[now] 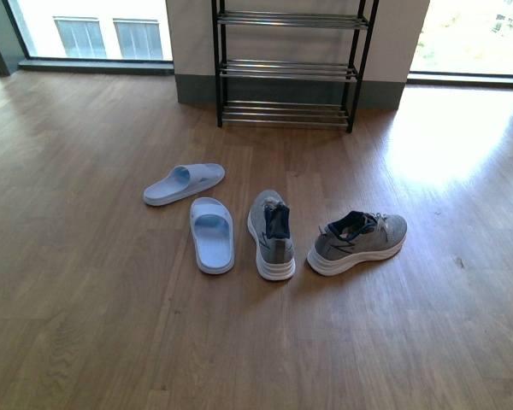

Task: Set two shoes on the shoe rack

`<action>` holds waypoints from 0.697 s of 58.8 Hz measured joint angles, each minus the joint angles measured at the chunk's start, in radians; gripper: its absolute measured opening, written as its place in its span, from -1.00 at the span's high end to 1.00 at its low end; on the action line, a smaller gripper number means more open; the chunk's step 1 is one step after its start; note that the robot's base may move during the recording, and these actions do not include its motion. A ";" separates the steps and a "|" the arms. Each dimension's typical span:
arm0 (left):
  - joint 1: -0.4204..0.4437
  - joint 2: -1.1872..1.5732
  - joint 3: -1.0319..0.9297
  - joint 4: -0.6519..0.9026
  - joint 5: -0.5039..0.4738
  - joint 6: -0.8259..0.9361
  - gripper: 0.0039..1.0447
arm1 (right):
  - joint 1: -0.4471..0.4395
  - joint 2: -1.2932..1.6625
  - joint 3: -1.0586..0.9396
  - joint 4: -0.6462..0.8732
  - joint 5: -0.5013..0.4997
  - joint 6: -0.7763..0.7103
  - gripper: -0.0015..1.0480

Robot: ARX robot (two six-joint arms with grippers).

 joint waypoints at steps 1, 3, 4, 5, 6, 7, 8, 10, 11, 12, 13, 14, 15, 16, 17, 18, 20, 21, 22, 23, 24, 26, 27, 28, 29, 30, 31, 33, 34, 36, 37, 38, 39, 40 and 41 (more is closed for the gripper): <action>0.000 0.000 0.000 0.000 0.000 0.000 -0.83 | 0.000 0.000 0.000 0.000 0.000 0.000 -0.82; 0.000 0.000 0.000 0.000 0.000 0.000 -0.83 | 0.000 0.000 0.000 0.000 0.000 0.000 -0.82; 0.000 0.000 0.000 0.000 0.000 0.000 -0.83 | 0.000 0.000 0.000 0.000 0.000 0.000 -0.82; 0.000 0.000 0.000 0.000 0.000 0.000 -0.83 | 0.000 0.000 0.000 0.000 0.000 0.000 -0.82; 0.000 0.000 0.000 0.000 0.000 0.000 -0.83 | 0.000 0.000 0.000 0.000 0.000 0.000 -0.82; 0.000 0.000 0.000 0.000 0.000 0.000 -0.83 | 0.000 0.000 0.000 0.000 0.000 0.000 -0.82; 0.000 0.000 0.000 0.000 0.000 0.000 -0.83 | 0.000 0.000 0.000 0.000 0.000 0.000 -0.82; 0.000 0.000 0.000 0.000 0.000 0.000 -0.83 | 0.000 0.000 0.000 0.000 0.000 0.000 -0.82; 0.000 0.000 0.000 0.000 0.000 0.000 -0.83 | 0.000 0.000 0.000 0.000 0.000 0.000 -0.82; 0.000 0.000 0.000 0.000 0.000 0.000 -0.83 | 0.000 0.000 0.000 0.000 0.000 0.000 -0.82; 0.000 0.000 0.000 0.000 0.000 0.000 -0.83 | 0.000 0.000 0.000 0.000 0.000 0.000 -0.82; 0.000 0.000 0.000 0.000 0.000 0.000 -0.83 | 0.000 0.000 0.000 0.000 0.000 0.000 -0.82; 0.000 0.000 0.000 0.000 0.000 0.000 -0.83 | 0.000 0.000 0.000 0.000 0.000 0.000 -0.82; 0.000 0.000 0.000 0.000 0.000 0.000 -0.83 | 0.000 0.000 0.000 0.000 0.000 0.000 -0.82; 0.000 0.000 0.000 0.000 0.000 0.000 -0.83 | 0.000 0.000 0.000 0.000 0.000 0.000 -0.82; 0.000 0.000 0.000 0.000 0.000 0.000 -0.83 | 0.000 0.000 0.000 0.000 0.000 0.000 -0.82; 0.000 0.000 0.000 0.000 0.000 0.000 -0.83 | 0.000 0.000 0.000 0.000 0.000 0.000 -0.82; 0.000 0.000 0.000 0.000 0.000 0.000 -0.83 | 0.000 0.000 0.000 0.000 0.000 0.000 -0.82; 0.000 0.000 0.000 0.000 0.000 0.000 -0.83 | 0.000 0.000 0.000 0.000 0.000 0.000 -0.82; 0.000 0.000 0.000 0.000 0.000 0.000 -0.83 | 0.000 0.000 0.000 0.000 0.000 0.000 -0.82; 0.000 0.000 0.000 0.000 0.000 0.000 -0.83 | 0.000 0.000 0.000 0.000 0.000 0.000 -0.82; 0.000 0.000 0.000 0.000 0.000 0.000 -0.83 | 0.000 0.000 0.000 0.000 0.000 0.000 -0.82; 0.000 0.000 0.000 0.000 0.000 0.000 -0.83 | 0.000 0.000 0.000 0.000 0.000 0.000 -0.82; 0.000 0.000 0.000 0.000 0.000 0.000 -0.83 | 0.000 0.000 0.000 0.000 0.000 0.000 -0.82; 0.000 0.000 0.000 0.000 0.000 0.000 -0.83 | 0.000 0.000 0.000 0.000 0.000 0.000 -0.82; 0.000 0.000 0.000 0.000 0.000 0.000 -0.83 | 0.000 0.000 0.000 0.000 0.000 0.000 -0.82; 0.000 0.000 0.000 0.000 0.000 0.000 -0.83 | 0.000 0.000 0.000 0.000 0.000 0.000 -0.82; 0.000 0.000 0.000 0.000 0.000 0.000 -0.83 | 0.000 0.000 0.000 0.000 0.000 0.000 -0.82; 0.000 0.000 0.000 0.000 0.000 0.000 -0.83 | 0.000 0.000 0.000 0.000 0.000 0.000 -0.82; 0.000 0.000 0.000 0.000 0.000 0.000 -0.83 | 0.000 0.000 0.000 0.000 0.000 0.000 -0.82; 0.000 0.000 0.000 0.000 0.000 0.000 -0.83 | 0.000 0.000 0.000 0.000 0.000 0.000 -0.82; 0.000 0.000 0.000 0.000 0.000 0.000 -0.83 | 0.000 0.000 0.000 0.000 0.000 0.000 -0.82; 0.000 0.000 0.000 0.000 0.000 0.000 -0.83 | 0.000 0.000 0.000 0.000 0.000 0.000 -0.82; 0.000 0.000 0.000 0.000 0.000 0.000 -0.83 | 0.000 0.000 0.000 0.000 0.000 0.000 -0.82; 0.000 0.000 0.000 0.000 0.000 0.000 -0.83 | 0.000 0.000 0.000 0.000 0.000 0.000 -0.82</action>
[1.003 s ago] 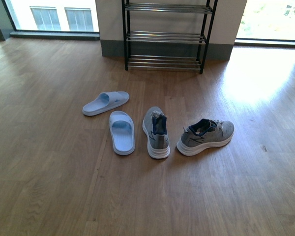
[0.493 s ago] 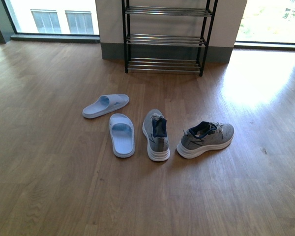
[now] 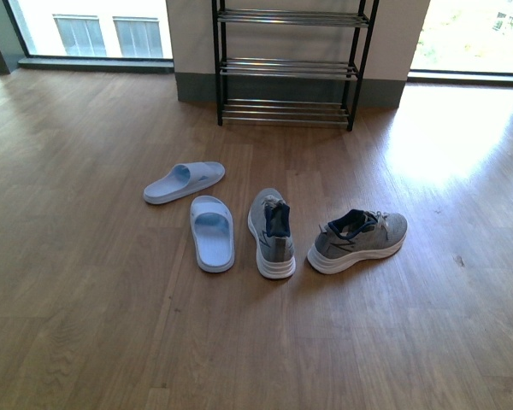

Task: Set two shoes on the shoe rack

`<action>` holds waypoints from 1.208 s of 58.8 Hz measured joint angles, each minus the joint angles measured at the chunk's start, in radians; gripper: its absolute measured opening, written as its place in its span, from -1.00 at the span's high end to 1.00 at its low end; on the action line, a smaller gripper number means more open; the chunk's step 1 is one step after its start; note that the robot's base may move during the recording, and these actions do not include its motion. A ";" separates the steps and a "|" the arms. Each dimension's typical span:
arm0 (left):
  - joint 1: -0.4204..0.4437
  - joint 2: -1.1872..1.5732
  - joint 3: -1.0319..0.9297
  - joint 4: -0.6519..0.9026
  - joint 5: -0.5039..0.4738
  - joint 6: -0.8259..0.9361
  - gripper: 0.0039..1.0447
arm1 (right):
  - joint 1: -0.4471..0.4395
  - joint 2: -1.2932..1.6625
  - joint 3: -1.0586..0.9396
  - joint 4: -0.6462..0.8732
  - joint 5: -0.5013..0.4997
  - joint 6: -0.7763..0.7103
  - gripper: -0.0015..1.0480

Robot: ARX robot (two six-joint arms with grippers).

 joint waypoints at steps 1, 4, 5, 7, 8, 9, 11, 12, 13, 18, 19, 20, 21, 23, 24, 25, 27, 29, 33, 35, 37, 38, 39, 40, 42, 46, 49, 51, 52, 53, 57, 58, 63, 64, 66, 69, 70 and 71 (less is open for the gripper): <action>0.000 0.000 0.000 0.000 0.000 0.000 -0.83 | 0.000 0.000 0.000 0.000 0.000 0.000 -0.82; 0.000 0.000 0.000 0.000 0.000 0.000 -0.83 | 0.000 0.000 0.000 0.000 0.000 0.000 -0.82; 0.000 0.000 0.000 0.000 0.000 0.000 -0.83 | 0.000 0.000 0.000 0.000 0.000 0.000 -0.82; 0.000 0.000 0.000 0.000 0.000 0.000 -0.83 | 0.000 0.000 0.000 0.000 0.000 0.000 -0.82; 0.000 0.000 0.000 0.000 0.000 0.000 -0.83 | 0.000 0.000 0.000 0.000 0.000 0.000 -0.82; 0.000 0.000 0.000 0.000 0.000 0.000 -0.83 | 0.000 0.000 0.000 0.000 0.000 0.000 -0.82; 0.000 0.000 0.000 0.000 0.000 0.000 -0.83 | 0.000 0.000 0.000 0.000 0.000 0.000 -0.82; 0.000 0.000 0.000 0.000 0.000 0.000 -0.83 | 0.000 0.000 0.000 0.000 0.000 0.000 -0.82; 0.000 0.000 0.000 0.000 0.000 0.000 -0.83 | 0.000 0.000 0.000 0.000 0.000 0.000 -0.82; 0.000 0.000 0.000 0.000 0.000 0.000 -0.83 | 0.000 0.000 0.000 0.000 0.000 0.000 -0.82; 0.000 0.000 0.000 0.000 0.000 0.000 -0.83 | 0.000 0.000 0.000 0.000 0.000 0.000 -0.82; 0.000 0.000 0.000 0.000 0.000 0.000 -0.83 | 0.000 0.000 0.000 0.000 0.000 0.000 -0.82; 0.000 0.000 0.000 0.000 0.000 0.000 -0.83 | 0.000 0.000 0.000 0.000 0.000 0.000 -0.82; 0.000 0.000 0.000 0.000 0.000 0.000 -0.83 | 0.000 0.000 0.000 0.000 0.000 0.000 -0.82; 0.000 0.000 0.000 0.000 0.000 0.000 -0.83 | 0.000 0.000 0.000 0.000 0.000 0.000 -0.82; 0.000 0.000 0.000 0.000 0.000 0.000 -0.83 | 0.000 0.000 0.000 0.000 0.000 0.000 -0.82; 0.000 0.000 0.000 0.000 0.000 0.000 -0.83 | 0.000 0.000 0.000 0.000 0.000 0.000 -0.82; 0.000 0.000 0.000 0.000 0.000 0.000 -0.83 | 0.000 0.000 0.000 0.000 0.000 0.000 -0.82; 0.000 0.000 0.000 0.000 0.000 0.000 -0.83 | 0.000 0.000 0.000 0.000 0.000 0.000 -0.82; 0.000 0.000 0.000 0.000 0.000 0.000 -0.83 | 0.000 0.000 0.000 0.000 0.000 0.000 -0.82; 0.000 0.000 0.000 0.000 0.000 0.000 -0.83 | 0.000 0.000 0.000 0.000 0.000 0.000 -0.82; 0.000 0.000 0.000 0.000 0.000 0.000 -0.83 | 0.000 0.000 0.000 0.000 0.000 0.000 -0.82; 0.000 0.000 0.000 0.000 0.000 0.000 -0.83 | 0.000 0.000 0.000 0.000 0.000 0.000 -0.82; 0.000 0.000 0.000 0.000 0.000 0.000 -0.83 | 0.000 0.000 0.000 0.000 0.000 0.000 -0.82; 0.000 0.000 0.000 0.000 0.000 0.000 -0.83 | 0.000 0.000 0.000 0.000 0.000 0.000 -0.82; 0.000 0.000 0.000 0.000 0.000 0.000 -0.83 | 0.000 0.000 0.000 0.000 0.000 0.000 -0.82; 0.000 0.000 0.000 0.000 0.000 0.000 -0.83 | 0.000 0.000 0.000 0.000 0.000 0.000 -0.82; 0.000 0.000 0.000 0.000 0.000 0.000 -0.83 | 0.000 0.000 0.000 0.000 0.000 0.000 -0.82; 0.000 0.000 0.000 0.000 0.000 0.000 -0.83 | 0.000 0.000 0.000 0.000 0.000 0.000 -0.82; 0.000 0.000 0.000 0.000 0.000 0.000 -0.83 | 0.000 0.000 0.000 0.000 0.000 0.000 -0.82; 0.000 0.000 0.000 0.000 0.000 0.000 -0.83 | 0.000 0.000 0.000 0.000 0.000 0.000 -0.82; 0.000 0.000 0.000 0.000 0.000 0.000 -0.83 | 0.000 0.000 0.000 0.000 0.000 0.000 -0.82; 0.000 0.000 0.000 0.000 0.000 0.000 -0.83 | 0.000 0.000 0.000 0.000 0.000 0.000 -0.82; 0.000 0.000 0.000 0.000 0.000 0.000 -0.83 | 0.000 0.000 0.000 0.000 0.000 0.000 -0.82; 0.000 0.000 0.000 0.000 0.000 0.000 -0.83 | 0.000 0.000 0.000 0.000 0.000 0.000 -0.82; 0.000 0.000 0.000 0.000 0.000 0.000 -0.83 | 0.000 0.000 0.000 0.000 0.000 0.000 -0.82; 0.000 0.000 0.000 0.000 0.000 0.000 -0.83 | 0.000 0.000 0.000 0.000 0.000 0.000 -0.82; 0.000 0.000 0.000 0.000 0.000 0.000 -0.83 | 0.000 0.000 0.000 0.000 0.000 0.000 -0.82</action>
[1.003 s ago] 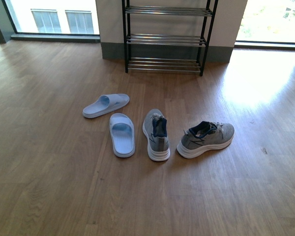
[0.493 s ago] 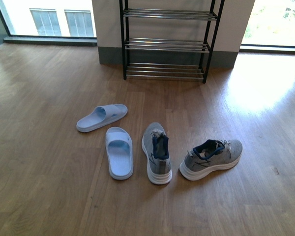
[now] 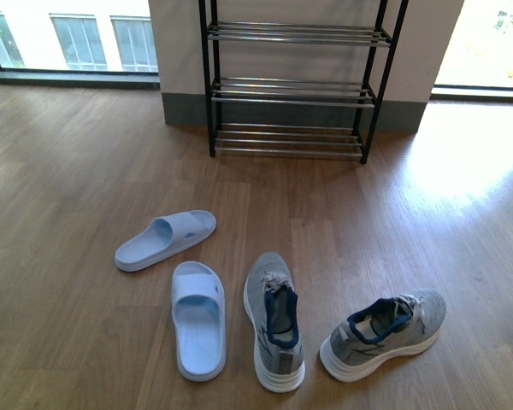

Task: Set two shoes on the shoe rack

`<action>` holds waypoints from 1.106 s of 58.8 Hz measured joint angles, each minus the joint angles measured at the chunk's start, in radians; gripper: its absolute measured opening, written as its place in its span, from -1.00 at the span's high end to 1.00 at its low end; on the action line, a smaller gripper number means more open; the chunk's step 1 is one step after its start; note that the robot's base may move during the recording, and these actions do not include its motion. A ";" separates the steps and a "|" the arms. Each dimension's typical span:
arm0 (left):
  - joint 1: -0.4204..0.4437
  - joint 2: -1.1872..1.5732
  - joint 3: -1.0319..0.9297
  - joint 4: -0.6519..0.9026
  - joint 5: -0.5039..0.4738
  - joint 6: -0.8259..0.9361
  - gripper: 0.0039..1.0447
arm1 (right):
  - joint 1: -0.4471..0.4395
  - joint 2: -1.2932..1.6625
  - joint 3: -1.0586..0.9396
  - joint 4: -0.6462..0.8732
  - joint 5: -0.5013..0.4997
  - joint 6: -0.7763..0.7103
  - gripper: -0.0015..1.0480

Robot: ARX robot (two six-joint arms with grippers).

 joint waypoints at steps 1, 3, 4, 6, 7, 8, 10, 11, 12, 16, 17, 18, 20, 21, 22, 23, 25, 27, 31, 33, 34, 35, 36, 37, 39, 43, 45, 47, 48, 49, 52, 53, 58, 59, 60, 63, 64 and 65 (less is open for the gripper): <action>0.000 0.000 0.000 0.000 0.000 0.000 -0.83 | 0.000 0.000 0.000 0.000 0.000 0.000 -0.82; 0.000 0.000 0.000 0.000 0.000 0.000 -0.83 | 0.000 0.000 0.000 0.000 0.000 0.000 -0.82; 0.000 0.000 0.000 0.000 0.000 0.000 -0.83 | 0.000 0.000 0.000 0.000 0.000 0.000 -0.82; 0.000 0.000 0.000 0.000 0.000 0.000 -0.83 | 0.000 0.000 0.000 0.000 -0.001 0.000 -0.82; 0.000 0.000 0.000 0.000 0.000 0.000 -0.83 | 0.000 0.000 0.000 0.000 0.000 0.000 -0.82; 0.000 0.000 0.000 0.000 0.000 0.000 -0.83 | 0.000 0.000 0.000 0.000 0.000 0.000 -0.82; 0.000 0.000 0.000 0.000 0.000 0.000 -0.83 | 0.000 0.000 0.000 0.000 0.000 0.000 -0.82; 0.000 0.000 0.000 0.000 0.000 0.000 -0.83 | 0.000 0.000 0.000 0.000 0.000 0.000 -0.82; 0.000 0.000 0.000 0.000 0.000 0.000 -0.83 | 0.000 0.000 0.000 0.000 0.000 0.000 -0.82; 0.000 0.000 0.000 0.000 0.000 0.000 -0.83 | 0.000 0.000 0.000 0.000 0.000 0.000 -0.82; 0.000 0.000 0.000 0.000 0.000 0.000 -0.83 | 0.000 0.000 0.000 0.000 0.000 0.000 -0.82; 0.000 0.000 0.000 0.000 0.000 0.000 -0.83 | 0.000 0.000 0.000 0.000 0.000 0.000 -0.82; 0.000 0.000 0.000 0.000 0.000 0.000 -0.83 | 0.000 0.000 0.000 0.000 -0.001 0.000 -0.82; 0.000 0.000 0.000 0.000 0.000 0.000 -0.83 | 0.000 0.000 0.000 0.000 -0.001 0.000 -0.82; 0.000 0.000 0.000 0.000 0.000 0.000 -0.83 | 0.000 0.000 0.000 0.000 0.000 0.000 -0.82; 0.000 0.000 0.000 0.000 0.000 0.000 -0.83 | 0.000 0.000 0.000 0.000 -0.001 0.000 -0.82; 0.000 0.000 0.000 0.000 0.000 0.000 -0.83 | 0.000 0.000 0.000 0.000 0.000 0.000 -0.82; 0.000 0.000 0.000 0.000 0.000 0.000 -0.83 | 0.000 0.000 0.000 0.000 0.000 0.000 -0.82; 0.000 0.000 0.000 0.000 0.000 0.000 -0.83 | 0.000 0.000 0.000 0.000 0.000 0.000 -0.82; 0.000 0.000 0.000 0.000 0.000 0.000 -0.83 | 0.000 0.002 0.000 0.000 0.000 0.000 -0.82; 0.000 0.000 0.000 0.000 0.000 0.000 -0.83 | 0.000 0.002 0.000 0.000 0.000 0.000 -0.82; 0.000 0.000 0.000 0.000 0.000 0.000 -0.83 | 0.000 0.002 0.000 0.000 0.000 0.000 -0.82; 0.000 0.000 0.000 0.000 0.000 0.000 -0.83 | 0.000 0.002 0.000 0.000 0.000 0.000 -0.82; 0.000 0.000 0.000 0.000 0.000 0.000 -0.83 | 0.000 0.002 0.000 0.000 0.000 0.000 -0.82; 0.000 0.000 0.000 0.000 0.000 0.000 -0.83 | 0.000 0.002 0.000 0.000 0.000 0.000 -0.82; 0.000 0.000 0.000 0.000 0.000 0.000 -0.83 | 0.000 0.002 0.000 0.000 0.000 0.000 -0.82; 0.000 0.000 0.000 0.000 0.000 0.000 -0.83 | 0.000 0.002 0.000 0.000 0.000 0.000 -0.82; 0.000 0.000 0.000 0.000 0.000 0.000 -0.83 | 0.000 0.002 0.000 0.000 0.000 0.000 -0.82; 0.000 0.000 0.000 0.000 0.000 0.000 -0.83 | 0.000 0.002 0.000 0.000 0.000 0.000 -0.82; 0.000 0.000 0.000 0.000 0.000 0.000 -0.83 | 0.000 0.002 0.000 0.000 0.000 0.000 -0.82; 0.000 0.000 0.000 0.000 0.000 0.000 -0.83 | 0.000 0.002 0.000 0.000 0.000 0.000 -0.82; 0.000 0.000 0.000 0.000 0.000 0.000 -0.83 | 0.002 0.003 0.001 -0.002 0.011 0.006 -0.82; 0.000 0.000 0.000 0.000 0.000 0.000 -0.83 | 0.029 0.102 0.019 0.005 0.196 0.120 -0.82; 0.000 0.000 0.000 0.000 0.000 0.000 -0.83 | 0.024 0.119 0.022 0.013 0.200 0.129 -0.82; 0.000 0.000 0.000 0.000 0.000 0.000 -0.83 | 0.012 0.157 0.029 0.030 0.196 0.143 -0.82; 0.000 0.000 0.000 0.000 0.000 0.000 -0.83 | -0.035 0.329 0.071 0.124 0.160 0.172 -0.82; 0.000 0.000 0.000 0.000 0.000 0.000 -0.83 | -0.048 0.380 0.086 0.156 0.149 0.176 -0.82; 0.000 0.000 0.000 0.000 0.000 0.000 -0.83 | -0.068 0.462 0.108 0.202 0.129 0.182 -0.82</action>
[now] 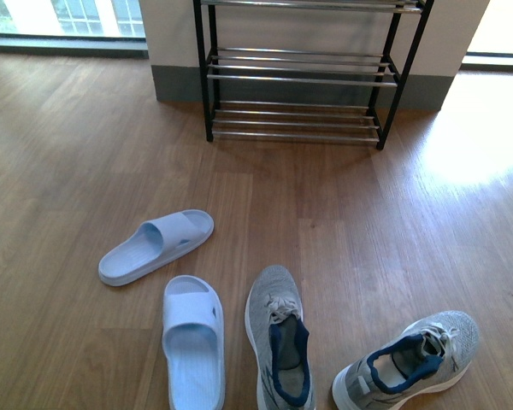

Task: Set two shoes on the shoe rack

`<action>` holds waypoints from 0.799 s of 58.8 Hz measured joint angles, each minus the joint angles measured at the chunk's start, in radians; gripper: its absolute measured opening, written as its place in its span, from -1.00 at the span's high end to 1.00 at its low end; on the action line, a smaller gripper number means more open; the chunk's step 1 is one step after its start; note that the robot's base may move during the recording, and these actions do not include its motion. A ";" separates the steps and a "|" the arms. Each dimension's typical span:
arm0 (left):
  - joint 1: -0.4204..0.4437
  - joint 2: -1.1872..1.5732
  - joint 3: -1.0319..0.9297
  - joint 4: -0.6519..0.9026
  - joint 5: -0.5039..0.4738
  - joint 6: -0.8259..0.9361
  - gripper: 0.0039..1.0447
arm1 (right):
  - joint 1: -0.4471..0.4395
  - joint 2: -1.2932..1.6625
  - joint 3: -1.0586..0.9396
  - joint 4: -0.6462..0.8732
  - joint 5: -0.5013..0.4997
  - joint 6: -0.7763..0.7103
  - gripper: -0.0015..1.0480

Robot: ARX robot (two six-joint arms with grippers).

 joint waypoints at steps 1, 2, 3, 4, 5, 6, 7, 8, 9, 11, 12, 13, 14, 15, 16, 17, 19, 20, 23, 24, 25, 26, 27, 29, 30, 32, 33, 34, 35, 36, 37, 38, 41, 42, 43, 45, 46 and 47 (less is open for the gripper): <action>0.000 0.000 0.000 0.000 0.000 0.000 -0.83 | -0.006 0.029 0.008 0.017 -0.003 0.001 -0.82; 0.000 0.000 0.000 0.000 0.000 0.000 -0.83 | -0.019 0.087 0.023 0.048 -0.021 0.002 -0.82; 0.000 0.000 0.000 0.000 0.000 0.000 -0.83 | -0.033 0.148 0.038 0.084 -0.033 0.002 -0.82; 0.000 0.000 0.000 0.000 0.000 0.000 -0.83 | -0.040 0.180 0.045 0.101 -0.037 0.002 -0.82; 0.000 0.000 0.000 0.000 0.000 0.000 -0.83 | -0.056 0.244 0.060 0.137 -0.039 0.002 -0.82; 0.000 0.000 0.000 0.000 0.000 0.000 -0.83 | -0.072 0.310 0.075 0.169 -0.042 0.002 -0.82; 0.000 0.000 0.000 0.000 0.000 0.000 -0.83 | -0.080 0.343 0.084 0.184 -0.045 0.003 -0.82; 0.000 0.000 0.000 0.000 0.000 0.000 -0.83 | -0.095 0.410 0.102 0.213 -0.053 0.003 -0.82; 0.000 0.000 0.000 0.000 0.000 0.000 -0.83 | -0.109 0.478 0.121 0.238 -0.064 0.003 -0.82; 0.000 0.000 0.000 0.000 0.000 0.000 -0.83 | -0.131 0.578 0.150 0.271 -0.071 0.002 -0.82; 0.000 0.000 0.000 0.000 0.000 0.000 -0.83 | -0.143 0.644 0.169 0.289 -0.072 0.001 -0.82; 0.000 0.000 0.000 0.000 0.000 0.000 -0.83 | -0.148 0.677 0.180 0.296 -0.073 -0.002 -0.82; 0.000 0.000 0.000 0.000 0.000 0.000 -0.83 | -0.159 0.740 0.200 0.309 -0.077 -0.006 -0.82; 0.000 0.000 0.000 0.000 0.000 0.000 -0.83 | -0.168 0.801 0.220 0.319 -0.080 -0.012 -0.82; 0.000 0.000 0.000 0.000 0.000 0.000 -0.83 | -0.176 0.860 0.240 0.324 -0.082 -0.017 -0.82; 0.000 0.000 0.000 0.000 0.000 0.000 -0.83 | -0.183 0.917 0.260 0.328 -0.082 -0.022 -0.82; 0.000 0.000 0.000 0.000 0.000 0.000 -0.83 | -0.197 1.027 0.299 0.330 -0.088 -0.029 -0.82; 0.000 0.000 0.000 0.000 0.000 0.000 -0.83 | -0.205 1.102 0.326 0.331 -0.089 -0.035 -0.82; 0.000 0.000 0.000 0.000 0.000 0.000 -0.83 | -0.217 1.218 0.367 0.334 -0.087 -0.048 -0.82; 0.000 0.000 0.000 0.000 0.000 0.000 -0.83 | -0.219 1.240 0.375 0.335 -0.085 -0.049 -0.82; 0.000 0.000 0.000 0.000 0.000 0.000 -0.83 | -0.222 1.281 0.388 0.336 -0.083 -0.052 -0.82; 0.000 0.000 0.000 0.000 0.000 0.000 -0.83 | -0.224 1.320 0.401 0.339 -0.080 -0.054 -0.82; 0.000 0.000 0.000 0.000 0.000 0.000 -0.83 | -0.225 1.339 0.407 0.341 -0.079 -0.056 -0.82; 0.000 0.000 0.000 0.000 0.000 0.000 -0.83 | -0.228 1.392 0.422 0.348 -0.073 -0.063 -0.82; 0.000 0.000 0.000 0.000 0.000 0.000 -0.83 | -0.229 1.425 0.431 0.354 -0.069 -0.068 -0.82; 0.000 0.000 0.000 0.000 0.000 0.000 -0.83 | -0.229 1.472 0.442 0.367 -0.066 -0.070 -0.82; 0.000 0.000 0.000 0.000 0.000 0.000 -0.83 | -0.229 1.487 0.446 0.369 -0.066 -0.070 -0.82; 0.000 0.000 0.000 0.000 0.000 0.000 -0.83 | -0.230 1.514 0.453 0.371 -0.067 -0.070 -0.82; 0.000 0.000 0.000 0.000 0.000 0.000 -0.83 | -0.230 1.529 0.457 0.372 -0.067 -0.070 -0.82; 0.000 0.000 0.000 0.000 0.000 0.000 -0.83 | -0.231 1.556 0.463 0.375 -0.068 -0.070 -0.82; 0.000 0.000 0.000 0.000 0.000 0.000 -0.83 | -0.232 1.568 0.466 0.376 -0.067 -0.070 -0.82; 0.000 0.000 0.000 0.000 0.000 0.000 -0.83 | -0.232 1.593 0.473 0.377 -0.068 -0.069 -0.82; 0.000 0.000 0.000 0.000 0.000 0.000 -0.83 | -0.233 1.653 0.492 0.377 -0.072 -0.068 -0.82; 0.000 0.000 0.000 0.000 0.000 0.000 -0.83 | -0.234 1.664 0.496 0.375 -0.074 -0.068 -0.82; 0.000 0.000 0.000 0.000 0.000 0.000 -0.83 | -0.234 1.687 0.506 0.370 -0.079 -0.066 -0.82; 0.000 0.000 0.000 0.000 0.000 0.000 -0.83 | -0.234 1.717 0.520 0.358 -0.091 -0.064 -0.82; 0.000 0.000 0.000 0.000 0.000 0.000 -0.83 | -0.234 1.726 0.525 0.355 -0.095 -0.064 -0.82; 0.000 0.000 0.000 0.000 0.000 0.000 -0.83 | -0.234 1.744 0.533 0.349 -0.098 -0.063 -0.82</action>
